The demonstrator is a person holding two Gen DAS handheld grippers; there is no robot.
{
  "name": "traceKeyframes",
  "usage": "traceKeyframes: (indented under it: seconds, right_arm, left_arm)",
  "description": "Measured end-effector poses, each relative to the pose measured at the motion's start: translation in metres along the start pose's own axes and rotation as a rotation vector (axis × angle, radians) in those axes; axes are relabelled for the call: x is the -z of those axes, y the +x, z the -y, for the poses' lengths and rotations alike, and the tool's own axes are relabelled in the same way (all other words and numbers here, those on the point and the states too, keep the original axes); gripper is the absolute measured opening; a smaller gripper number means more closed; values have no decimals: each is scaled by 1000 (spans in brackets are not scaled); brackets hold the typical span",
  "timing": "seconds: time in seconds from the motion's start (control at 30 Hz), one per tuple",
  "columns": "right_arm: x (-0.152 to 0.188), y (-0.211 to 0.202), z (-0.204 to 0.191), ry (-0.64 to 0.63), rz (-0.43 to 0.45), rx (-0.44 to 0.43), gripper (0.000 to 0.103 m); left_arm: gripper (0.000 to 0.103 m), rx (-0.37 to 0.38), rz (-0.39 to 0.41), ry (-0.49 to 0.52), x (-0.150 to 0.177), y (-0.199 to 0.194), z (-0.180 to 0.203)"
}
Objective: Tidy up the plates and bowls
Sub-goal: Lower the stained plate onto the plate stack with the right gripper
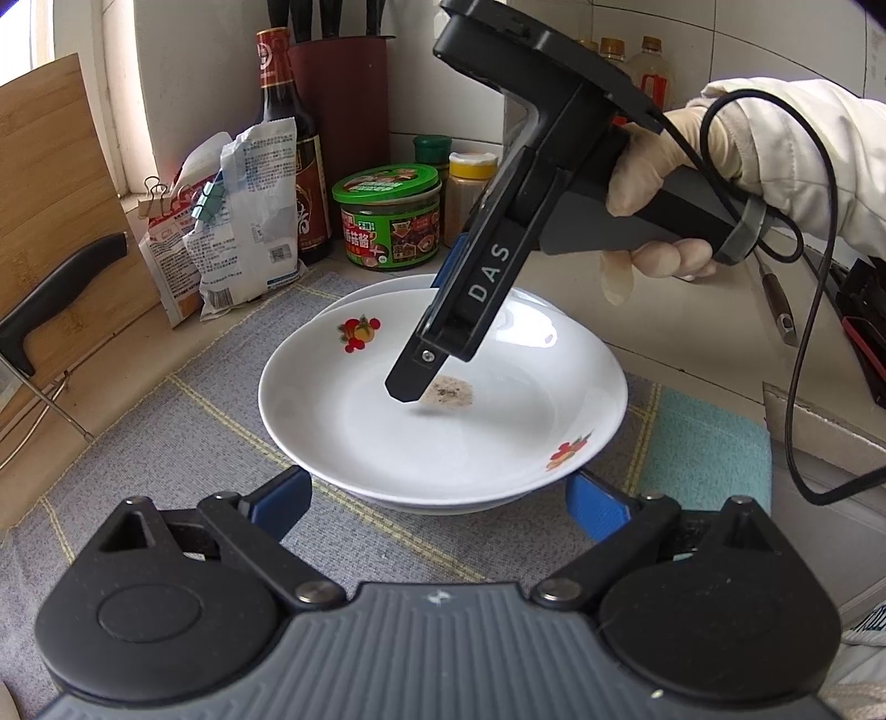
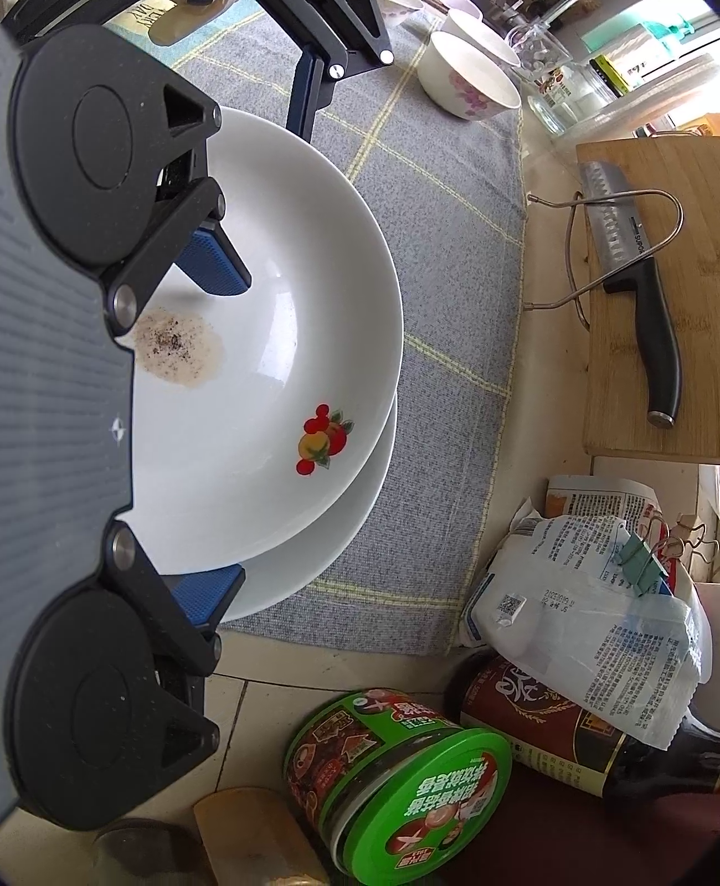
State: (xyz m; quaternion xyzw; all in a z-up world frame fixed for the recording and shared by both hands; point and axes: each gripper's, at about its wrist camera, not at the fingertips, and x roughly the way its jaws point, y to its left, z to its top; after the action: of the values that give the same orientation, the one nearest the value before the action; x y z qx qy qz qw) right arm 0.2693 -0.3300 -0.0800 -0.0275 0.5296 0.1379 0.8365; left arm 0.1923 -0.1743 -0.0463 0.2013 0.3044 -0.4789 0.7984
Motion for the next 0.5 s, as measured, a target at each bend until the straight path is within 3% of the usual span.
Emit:
traceKeyframes:
  seconds: [0.5]
  right_arm:
    - [3, -7, -1, 18, -21, 58, 103]
  left_arm:
    - [99, 4, -1, 56, 1, 3, -4]
